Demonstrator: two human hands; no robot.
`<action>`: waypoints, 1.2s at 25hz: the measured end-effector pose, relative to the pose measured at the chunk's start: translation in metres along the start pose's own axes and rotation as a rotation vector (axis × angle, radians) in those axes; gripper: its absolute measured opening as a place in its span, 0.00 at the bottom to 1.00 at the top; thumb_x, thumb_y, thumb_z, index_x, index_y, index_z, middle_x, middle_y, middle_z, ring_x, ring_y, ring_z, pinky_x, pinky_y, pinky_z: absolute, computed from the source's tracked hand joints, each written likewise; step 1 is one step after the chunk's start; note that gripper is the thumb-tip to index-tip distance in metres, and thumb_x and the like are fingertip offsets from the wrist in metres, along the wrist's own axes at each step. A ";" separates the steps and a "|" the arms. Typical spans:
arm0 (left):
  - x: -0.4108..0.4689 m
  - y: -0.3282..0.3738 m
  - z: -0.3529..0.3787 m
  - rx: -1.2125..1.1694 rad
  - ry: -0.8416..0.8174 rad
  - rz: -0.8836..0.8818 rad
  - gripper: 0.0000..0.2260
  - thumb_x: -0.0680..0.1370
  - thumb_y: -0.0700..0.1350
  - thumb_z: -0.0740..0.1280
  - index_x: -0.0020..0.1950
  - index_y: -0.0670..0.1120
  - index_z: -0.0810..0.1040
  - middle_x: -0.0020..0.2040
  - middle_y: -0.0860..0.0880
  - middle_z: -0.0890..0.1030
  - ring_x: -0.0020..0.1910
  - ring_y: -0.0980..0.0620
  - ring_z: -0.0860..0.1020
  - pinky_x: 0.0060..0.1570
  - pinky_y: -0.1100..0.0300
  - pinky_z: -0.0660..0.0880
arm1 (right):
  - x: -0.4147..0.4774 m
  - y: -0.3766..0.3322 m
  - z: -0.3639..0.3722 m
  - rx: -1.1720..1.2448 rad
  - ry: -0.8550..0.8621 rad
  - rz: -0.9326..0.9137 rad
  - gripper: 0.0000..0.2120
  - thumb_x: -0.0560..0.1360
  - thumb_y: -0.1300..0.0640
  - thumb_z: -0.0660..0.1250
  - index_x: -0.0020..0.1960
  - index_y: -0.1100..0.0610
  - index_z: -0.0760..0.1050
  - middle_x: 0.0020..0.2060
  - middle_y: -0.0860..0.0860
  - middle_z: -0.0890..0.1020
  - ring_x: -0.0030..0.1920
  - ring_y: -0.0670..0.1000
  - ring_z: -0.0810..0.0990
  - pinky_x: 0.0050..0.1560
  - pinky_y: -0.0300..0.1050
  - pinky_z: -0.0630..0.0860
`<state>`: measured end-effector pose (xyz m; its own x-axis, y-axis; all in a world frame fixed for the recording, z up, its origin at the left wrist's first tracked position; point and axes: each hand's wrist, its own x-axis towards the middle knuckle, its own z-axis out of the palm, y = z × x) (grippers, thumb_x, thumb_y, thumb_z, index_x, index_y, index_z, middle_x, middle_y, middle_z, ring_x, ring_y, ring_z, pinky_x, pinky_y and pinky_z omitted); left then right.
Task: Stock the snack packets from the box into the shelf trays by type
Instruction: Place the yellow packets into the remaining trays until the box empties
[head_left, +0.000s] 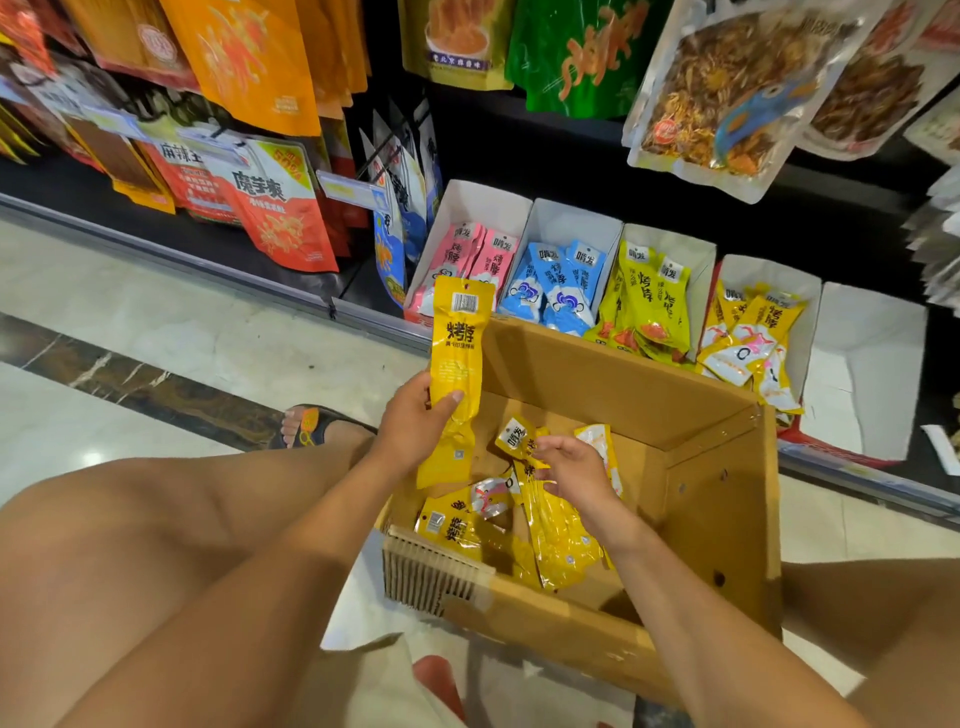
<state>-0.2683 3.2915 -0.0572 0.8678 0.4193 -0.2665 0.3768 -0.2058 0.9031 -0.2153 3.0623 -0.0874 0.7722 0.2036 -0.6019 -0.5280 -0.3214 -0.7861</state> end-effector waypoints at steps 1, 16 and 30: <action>0.002 -0.004 -0.004 0.001 0.020 0.006 0.04 0.82 0.49 0.68 0.57 0.54 0.80 0.51 0.54 0.85 0.50 0.53 0.84 0.55 0.47 0.81 | 0.004 0.013 -0.001 -0.041 -0.004 0.024 0.06 0.81 0.57 0.64 0.53 0.50 0.79 0.53 0.49 0.83 0.39 0.49 0.82 0.41 0.42 0.76; 0.000 -0.022 0.005 -0.142 0.179 -0.030 0.04 0.84 0.49 0.65 0.56 0.52 0.79 0.48 0.49 0.84 0.47 0.49 0.83 0.45 0.55 0.80 | 0.054 0.138 0.027 -0.834 -0.418 0.185 0.26 0.80 0.63 0.60 0.77 0.49 0.64 0.73 0.53 0.70 0.61 0.56 0.78 0.50 0.42 0.76; 0.002 -0.027 0.011 -0.102 0.244 -0.048 0.07 0.83 0.54 0.65 0.57 0.53 0.78 0.46 0.49 0.84 0.47 0.43 0.81 0.48 0.42 0.80 | 0.078 0.155 0.040 -1.037 -0.395 0.038 0.08 0.80 0.50 0.64 0.45 0.48 0.81 0.48 0.48 0.82 0.53 0.52 0.80 0.50 0.45 0.77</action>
<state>-0.2738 3.2880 -0.0862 0.7414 0.6296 -0.2324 0.3706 -0.0953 0.9239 -0.2515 3.0651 -0.2619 0.4970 0.3985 -0.7709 0.1455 -0.9140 -0.3787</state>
